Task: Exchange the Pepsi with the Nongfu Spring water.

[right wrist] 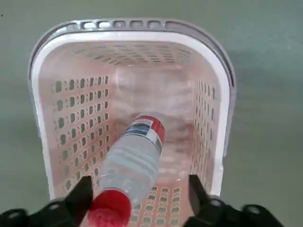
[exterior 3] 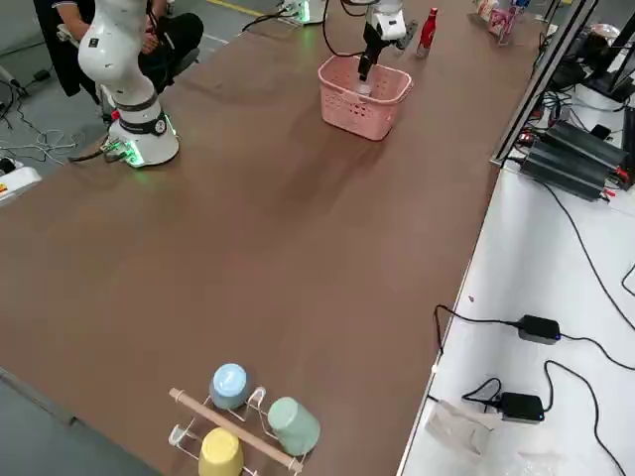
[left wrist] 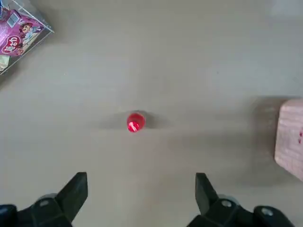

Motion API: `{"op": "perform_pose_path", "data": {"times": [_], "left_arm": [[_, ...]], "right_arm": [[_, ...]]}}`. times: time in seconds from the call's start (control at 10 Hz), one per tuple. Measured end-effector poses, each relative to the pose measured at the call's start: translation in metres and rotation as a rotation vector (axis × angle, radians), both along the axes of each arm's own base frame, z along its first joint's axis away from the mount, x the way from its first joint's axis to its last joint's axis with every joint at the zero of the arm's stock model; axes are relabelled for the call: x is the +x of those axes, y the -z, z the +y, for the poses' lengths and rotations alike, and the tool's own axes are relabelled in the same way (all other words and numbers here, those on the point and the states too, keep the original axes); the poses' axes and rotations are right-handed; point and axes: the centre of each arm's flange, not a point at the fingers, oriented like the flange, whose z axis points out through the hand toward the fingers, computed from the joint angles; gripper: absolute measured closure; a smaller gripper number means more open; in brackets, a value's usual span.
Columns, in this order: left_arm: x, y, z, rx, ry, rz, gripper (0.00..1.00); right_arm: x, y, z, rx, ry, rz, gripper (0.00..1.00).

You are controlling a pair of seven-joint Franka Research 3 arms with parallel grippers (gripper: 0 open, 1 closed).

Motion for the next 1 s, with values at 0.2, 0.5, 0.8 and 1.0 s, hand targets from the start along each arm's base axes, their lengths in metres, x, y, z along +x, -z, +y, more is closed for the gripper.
{"op": "perform_pose_path", "data": {"times": [0.2, 0.5, 0.8, 1.0], "left_arm": [[-0.007, -0.014, -0.002, 0.001, 0.014, -0.003, 0.00], [0.005, 0.007, 0.005, 0.003, 0.027, 0.044, 0.00], [0.011, 0.017, 0.007, 0.003, 0.024, 0.063, 0.00], [0.012, 0.019, 0.008, 0.024, 0.027, 0.064, 0.00]], "right_arm": [[0.013, -0.010, -0.012, 0.017, 0.044, -0.012, 0.00], [0.072, -0.081, -0.117, 0.089, 0.153, -0.037, 0.00], [0.112, -0.120, -0.290, 0.095, -0.013, -0.149, 0.00], [0.117, -0.124, -0.365, -0.001, -0.128, -0.186, 0.00]]}}
